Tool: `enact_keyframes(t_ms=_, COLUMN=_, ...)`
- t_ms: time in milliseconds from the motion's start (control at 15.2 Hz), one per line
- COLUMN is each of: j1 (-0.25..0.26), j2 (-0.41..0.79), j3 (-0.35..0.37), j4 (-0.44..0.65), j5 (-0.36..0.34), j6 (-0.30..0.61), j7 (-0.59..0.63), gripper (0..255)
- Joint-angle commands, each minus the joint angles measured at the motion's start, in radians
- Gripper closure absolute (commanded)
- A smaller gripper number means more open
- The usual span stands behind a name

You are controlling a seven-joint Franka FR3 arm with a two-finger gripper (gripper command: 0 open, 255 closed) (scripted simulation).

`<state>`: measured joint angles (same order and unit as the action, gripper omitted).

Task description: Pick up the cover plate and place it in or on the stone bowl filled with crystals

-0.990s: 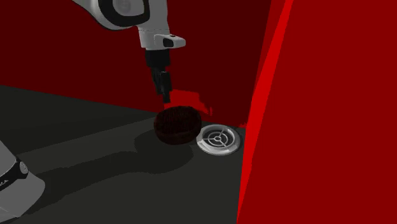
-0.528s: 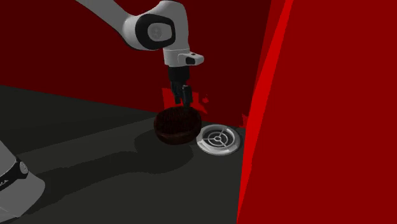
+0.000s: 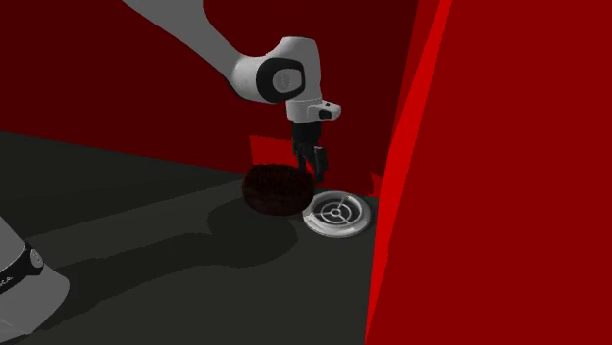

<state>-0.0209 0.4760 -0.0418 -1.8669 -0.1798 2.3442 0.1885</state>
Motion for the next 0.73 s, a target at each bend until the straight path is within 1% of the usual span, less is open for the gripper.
enact_keyframes(t_ms=0, j1=0.000, j2=0.088, j3=-0.002, j4=0.078, j5=-0.003, j6=0.002, j7=-0.001, gripper=0)
enact_keyframes(t_ms=66, j1=0.000, j2=0.119, j3=-0.002, j4=0.112, j5=-0.003, j6=0.001, j7=-0.002, gripper=0)
enact_keyframes(t_ms=528, j1=-0.006, j2=0.186, j3=-0.007, j4=0.117, j5=-0.007, j6=0.063, j7=0.000, gripper=0)
enact_keyframes(t_ms=660, j1=-0.011, j2=0.191, j3=-0.003, j4=0.118, j5=-0.012, j6=0.067, j7=0.003, gripper=0)
